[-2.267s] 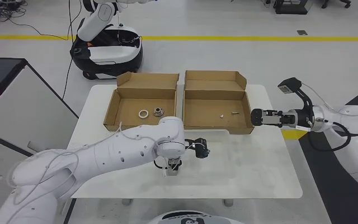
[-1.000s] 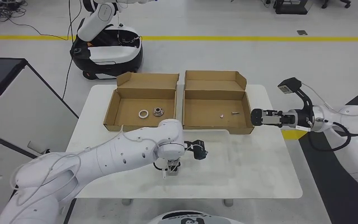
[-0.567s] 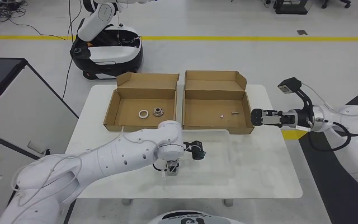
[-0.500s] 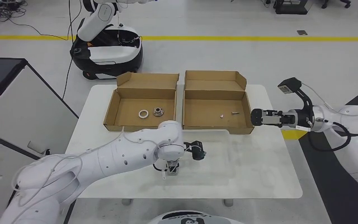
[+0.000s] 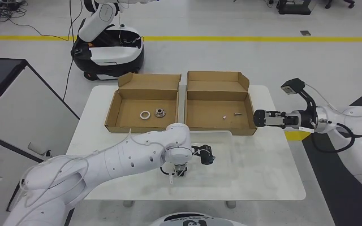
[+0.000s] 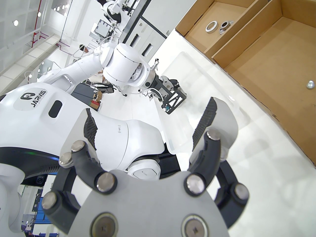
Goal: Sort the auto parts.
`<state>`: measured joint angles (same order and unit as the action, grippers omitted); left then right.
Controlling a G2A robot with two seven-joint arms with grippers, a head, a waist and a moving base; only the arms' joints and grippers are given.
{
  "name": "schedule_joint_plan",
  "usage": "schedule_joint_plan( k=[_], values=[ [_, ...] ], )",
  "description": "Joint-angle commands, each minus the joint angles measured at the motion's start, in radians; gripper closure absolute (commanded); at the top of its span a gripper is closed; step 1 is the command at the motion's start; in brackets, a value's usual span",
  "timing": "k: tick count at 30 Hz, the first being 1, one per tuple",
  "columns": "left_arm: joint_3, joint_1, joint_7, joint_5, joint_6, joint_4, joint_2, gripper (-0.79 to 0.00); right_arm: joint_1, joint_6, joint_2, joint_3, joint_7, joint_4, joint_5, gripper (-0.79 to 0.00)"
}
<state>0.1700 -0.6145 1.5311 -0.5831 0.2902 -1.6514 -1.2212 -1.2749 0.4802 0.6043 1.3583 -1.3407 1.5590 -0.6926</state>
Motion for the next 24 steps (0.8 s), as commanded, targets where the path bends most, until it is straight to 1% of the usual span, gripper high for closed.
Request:
schedule_joint_plan(
  k=[1, 6, 19, 21, 24],
  values=[
    [0.0, 0.003, 0.005, 0.005, -0.005, 0.004, -0.003, -0.4, 0.0, 0.0, 0.0, 0.0, 0.0, 0.0, 0.0, -0.785],
    [0.0, 0.011, 0.005, 0.017, -0.005, 0.016, -0.003, -0.382, 0.0, 0.0, 0.0, 0.0, 0.0, 0.0, 0.0, -0.785],
    [0.0, -0.01, 0.005, 0.011, -0.005, 0.034, -0.003, -0.351, 0.0, 0.0, 0.0, 0.0, 0.0, 0.0, 0.0, -0.785],
    [0.0, -0.008, 0.005, 0.013, -0.005, 0.035, -0.004, -0.323, 0.0, 0.0, 0.0, 0.0, 0.0, 0.0, 0.0, -0.785],
    [0.0, -0.006, 0.005, 0.014, -0.005, 0.036, -0.004, -0.308, 0.0, 0.0, 0.0, 0.0, 0.0, 0.0, 0.0, -0.785]
  ],
)
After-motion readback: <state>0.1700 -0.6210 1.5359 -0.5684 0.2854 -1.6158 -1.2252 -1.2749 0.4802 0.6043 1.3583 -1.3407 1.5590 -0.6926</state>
